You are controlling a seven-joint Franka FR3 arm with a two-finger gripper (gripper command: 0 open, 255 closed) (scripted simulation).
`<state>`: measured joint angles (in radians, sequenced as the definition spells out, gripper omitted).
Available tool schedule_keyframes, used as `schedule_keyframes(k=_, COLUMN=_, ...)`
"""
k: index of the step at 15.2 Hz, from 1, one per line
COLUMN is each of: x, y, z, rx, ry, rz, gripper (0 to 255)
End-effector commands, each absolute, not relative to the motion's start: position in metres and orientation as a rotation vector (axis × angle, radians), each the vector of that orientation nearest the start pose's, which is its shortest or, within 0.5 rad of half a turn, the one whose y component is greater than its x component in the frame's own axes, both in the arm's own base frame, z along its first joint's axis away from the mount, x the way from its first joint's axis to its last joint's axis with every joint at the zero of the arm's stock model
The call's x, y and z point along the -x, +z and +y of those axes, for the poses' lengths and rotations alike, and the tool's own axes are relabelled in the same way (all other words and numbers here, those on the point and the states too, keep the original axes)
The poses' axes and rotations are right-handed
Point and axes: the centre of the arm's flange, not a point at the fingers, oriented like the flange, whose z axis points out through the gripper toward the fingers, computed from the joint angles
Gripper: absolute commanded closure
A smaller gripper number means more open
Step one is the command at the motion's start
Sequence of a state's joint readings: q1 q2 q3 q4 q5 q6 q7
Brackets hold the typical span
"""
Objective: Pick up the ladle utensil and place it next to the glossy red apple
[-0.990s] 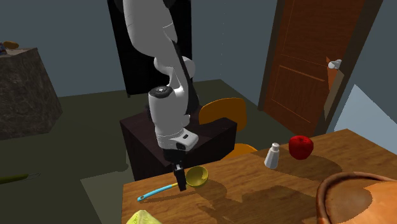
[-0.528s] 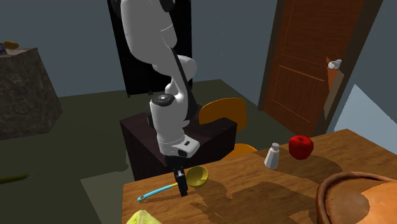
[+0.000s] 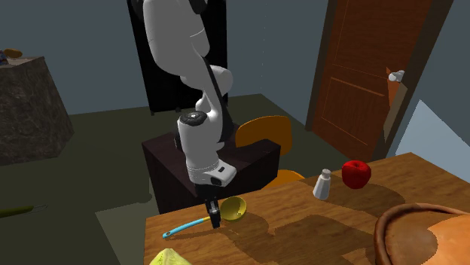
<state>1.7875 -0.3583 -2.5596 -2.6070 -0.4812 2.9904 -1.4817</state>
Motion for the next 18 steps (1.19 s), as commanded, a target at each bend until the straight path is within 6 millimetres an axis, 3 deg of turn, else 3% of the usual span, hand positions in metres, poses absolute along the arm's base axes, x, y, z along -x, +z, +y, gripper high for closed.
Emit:
schedule_keyframes(k=1, x=-0.348, y=0.163, z=-0.263, rx=2.697, ry=-0.23, rz=-1.735, gripper=255)
schedule_keyframes(k=7, x=-0.348, y=0.163, z=-0.263, rx=2.697, ry=-0.23, rz=-1.735, gripper=255)
schedule_keyframes(k=18, x=-0.348, y=0.221, z=-0.263, rx=2.697, ry=-0.23, rz=-1.735, gripper=255)
